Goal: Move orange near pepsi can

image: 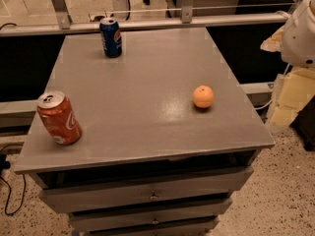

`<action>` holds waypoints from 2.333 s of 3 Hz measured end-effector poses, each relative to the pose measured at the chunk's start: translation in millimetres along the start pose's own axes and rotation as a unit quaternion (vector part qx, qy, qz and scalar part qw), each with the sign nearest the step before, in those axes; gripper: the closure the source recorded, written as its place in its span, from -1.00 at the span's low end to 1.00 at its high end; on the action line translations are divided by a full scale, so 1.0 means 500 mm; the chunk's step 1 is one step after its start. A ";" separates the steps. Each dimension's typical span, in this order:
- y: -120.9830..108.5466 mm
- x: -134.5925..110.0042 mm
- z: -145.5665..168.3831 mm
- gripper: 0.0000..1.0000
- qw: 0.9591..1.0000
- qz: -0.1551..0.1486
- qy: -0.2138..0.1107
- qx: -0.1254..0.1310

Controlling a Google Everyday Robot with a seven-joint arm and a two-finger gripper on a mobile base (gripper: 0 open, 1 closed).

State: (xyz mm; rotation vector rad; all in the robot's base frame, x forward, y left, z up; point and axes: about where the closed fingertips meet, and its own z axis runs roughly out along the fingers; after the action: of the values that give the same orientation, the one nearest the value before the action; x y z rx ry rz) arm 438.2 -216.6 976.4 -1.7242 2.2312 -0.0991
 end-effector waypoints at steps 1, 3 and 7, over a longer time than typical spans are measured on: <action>0.000 0.000 0.000 -1.00 1.000 0.000 0.000 0.000; -0.022 -0.039 0.059 -1.00 0.999 -0.005 -0.043 -0.010; -0.129 -0.106 0.282 -1.00 0.977 0.087 -0.190 -0.039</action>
Offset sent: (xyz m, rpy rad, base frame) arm 0.0114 0.0103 -0.0116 0.0574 0.0141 0.0297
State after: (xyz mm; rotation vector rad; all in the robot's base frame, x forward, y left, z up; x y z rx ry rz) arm 550.8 -163.9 869.6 -1.4298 2.1043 0.3354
